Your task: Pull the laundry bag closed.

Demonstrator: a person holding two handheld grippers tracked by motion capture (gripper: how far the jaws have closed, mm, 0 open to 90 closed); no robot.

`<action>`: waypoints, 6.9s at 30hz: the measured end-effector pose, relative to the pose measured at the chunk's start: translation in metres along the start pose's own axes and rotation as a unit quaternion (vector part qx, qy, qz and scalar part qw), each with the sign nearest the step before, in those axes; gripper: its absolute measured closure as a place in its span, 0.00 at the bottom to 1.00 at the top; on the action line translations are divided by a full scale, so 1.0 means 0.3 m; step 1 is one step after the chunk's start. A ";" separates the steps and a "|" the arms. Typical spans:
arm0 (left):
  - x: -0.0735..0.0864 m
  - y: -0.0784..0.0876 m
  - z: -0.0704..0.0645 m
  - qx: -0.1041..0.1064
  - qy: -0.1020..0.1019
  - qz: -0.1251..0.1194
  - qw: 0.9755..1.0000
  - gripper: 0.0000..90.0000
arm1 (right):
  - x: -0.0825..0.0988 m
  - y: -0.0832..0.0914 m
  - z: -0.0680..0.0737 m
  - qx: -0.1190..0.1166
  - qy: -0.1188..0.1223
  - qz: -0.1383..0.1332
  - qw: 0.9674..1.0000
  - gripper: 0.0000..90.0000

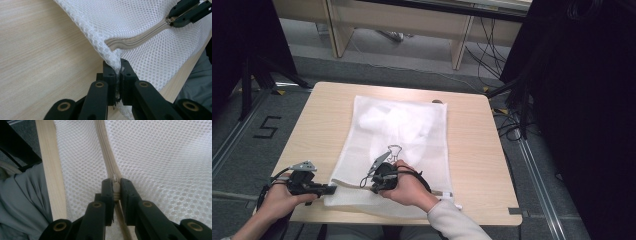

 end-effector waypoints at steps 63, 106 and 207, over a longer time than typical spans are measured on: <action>0.000 0.004 0.005 -0.009 0.001 0.014 1.000 0.94 | 0.059 0.057 -0.049 0.005 -0.011 -0.009 1.000 0.92; 0.003 -0.006 0.007 -0.013 0.001 0.016 1.000 0.94 | 0.135 0.112 -0.086 0.021 -0.024 -0.005 0.999 0.92; 0.003 -0.002 0.007 -0.011 0.001 0.024 1.000 0.94 | 0.252 0.185 -0.136 0.039 -0.054 0.004 0.998 0.92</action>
Point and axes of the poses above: each handheld gripper's, and its own axes: y roughly backward along the jaws, x roughly out of its underside, z roughly to its left, the point moved 3 cm from there along -y, roughly forward along the jaws, and after that the axes turned 12 degrees about x, right-handed, at the moved point
